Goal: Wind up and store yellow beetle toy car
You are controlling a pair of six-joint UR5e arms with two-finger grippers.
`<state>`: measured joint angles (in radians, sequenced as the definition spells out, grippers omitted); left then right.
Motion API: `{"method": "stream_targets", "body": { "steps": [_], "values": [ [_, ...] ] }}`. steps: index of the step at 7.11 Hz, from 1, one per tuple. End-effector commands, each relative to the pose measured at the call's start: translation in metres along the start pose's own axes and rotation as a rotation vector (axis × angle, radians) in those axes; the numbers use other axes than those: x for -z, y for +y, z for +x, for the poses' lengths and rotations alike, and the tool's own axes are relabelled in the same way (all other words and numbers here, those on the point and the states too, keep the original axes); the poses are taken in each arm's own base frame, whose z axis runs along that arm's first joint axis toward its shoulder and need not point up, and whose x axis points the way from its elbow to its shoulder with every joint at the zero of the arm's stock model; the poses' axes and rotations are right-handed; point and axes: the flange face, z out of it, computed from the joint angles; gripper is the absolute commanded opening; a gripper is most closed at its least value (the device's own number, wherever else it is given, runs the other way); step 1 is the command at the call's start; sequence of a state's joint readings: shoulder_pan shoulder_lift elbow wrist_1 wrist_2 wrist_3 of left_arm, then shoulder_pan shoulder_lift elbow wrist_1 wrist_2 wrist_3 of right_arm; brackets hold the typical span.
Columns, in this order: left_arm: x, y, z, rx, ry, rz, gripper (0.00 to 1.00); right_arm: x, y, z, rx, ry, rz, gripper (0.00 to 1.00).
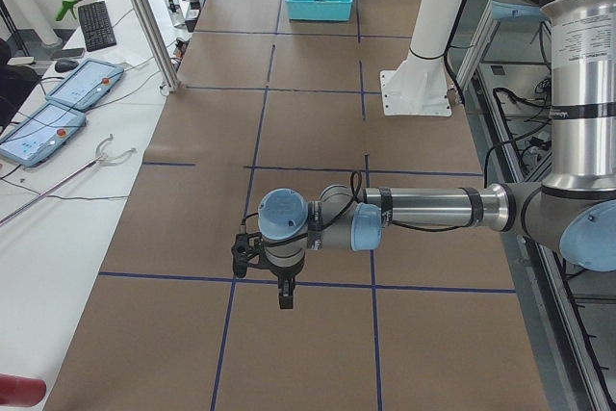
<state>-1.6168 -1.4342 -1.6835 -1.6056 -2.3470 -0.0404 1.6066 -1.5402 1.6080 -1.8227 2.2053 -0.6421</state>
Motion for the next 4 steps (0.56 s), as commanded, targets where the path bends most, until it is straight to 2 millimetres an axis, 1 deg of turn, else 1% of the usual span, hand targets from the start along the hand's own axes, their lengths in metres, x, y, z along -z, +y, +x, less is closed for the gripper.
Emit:
{"method": "stream_targets", "body": {
  "steps": [1,3,4],
  "values": [
    [0.000,0.000,0.000,-0.001,0.000,0.001,1.00,0.008,0.007,0.020,-0.362,-0.004,0.009,0.99],
    [0.001,0.000,0.001,-0.001,0.000,0.001,1.00,0.014,-0.002,0.014,-0.672,-0.055,0.053,0.99],
    [0.001,0.000,0.001,-0.002,0.000,0.002,1.00,0.003,0.011,0.013,-0.657,-0.048,0.099,0.99]
  ]
}}
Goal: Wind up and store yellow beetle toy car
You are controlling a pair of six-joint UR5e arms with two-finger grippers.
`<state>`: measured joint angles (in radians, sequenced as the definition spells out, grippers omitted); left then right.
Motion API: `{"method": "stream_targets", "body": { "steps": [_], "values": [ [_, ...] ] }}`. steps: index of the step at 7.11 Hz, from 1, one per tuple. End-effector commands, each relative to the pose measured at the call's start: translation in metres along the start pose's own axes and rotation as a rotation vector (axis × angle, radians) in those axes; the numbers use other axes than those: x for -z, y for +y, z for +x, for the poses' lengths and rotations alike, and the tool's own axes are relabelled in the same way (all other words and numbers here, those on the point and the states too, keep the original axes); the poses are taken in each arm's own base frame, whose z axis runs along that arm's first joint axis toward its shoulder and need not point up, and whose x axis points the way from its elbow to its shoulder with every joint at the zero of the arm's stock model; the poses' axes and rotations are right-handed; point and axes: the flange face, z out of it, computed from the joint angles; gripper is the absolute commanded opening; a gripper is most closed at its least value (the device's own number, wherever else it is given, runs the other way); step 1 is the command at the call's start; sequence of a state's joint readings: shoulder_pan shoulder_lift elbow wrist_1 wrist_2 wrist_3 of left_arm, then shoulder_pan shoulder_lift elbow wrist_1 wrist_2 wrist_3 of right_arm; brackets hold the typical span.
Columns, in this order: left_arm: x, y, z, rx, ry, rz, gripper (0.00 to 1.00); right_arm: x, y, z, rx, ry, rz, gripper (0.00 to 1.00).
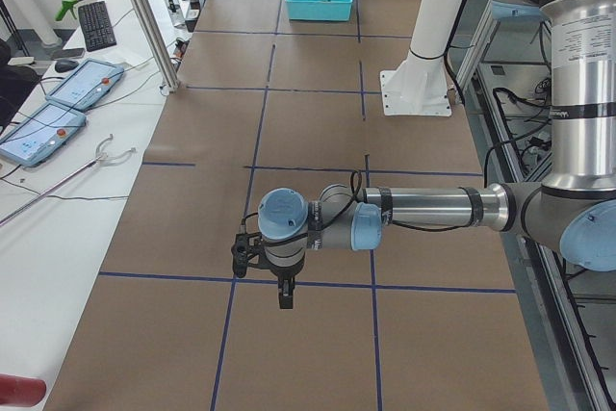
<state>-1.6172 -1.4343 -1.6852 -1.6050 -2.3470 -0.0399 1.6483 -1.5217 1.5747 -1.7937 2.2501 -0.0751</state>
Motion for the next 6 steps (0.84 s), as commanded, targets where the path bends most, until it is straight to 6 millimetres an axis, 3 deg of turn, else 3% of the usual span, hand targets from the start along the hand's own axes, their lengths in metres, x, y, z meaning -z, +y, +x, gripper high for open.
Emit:
{"method": "stream_targets", "body": {
  "steps": [1,6],
  "values": [
    [0.001,0.001,0.000,0.000,0.000,0.002,1.00,-0.021,0.025,0.013,-0.043,-0.020,0.076,0.99],
    [0.000,0.001,0.000,0.000,0.000,0.001,1.00,-0.015,0.020,0.007,-0.008,-0.022,0.115,0.99]
  ]
}}
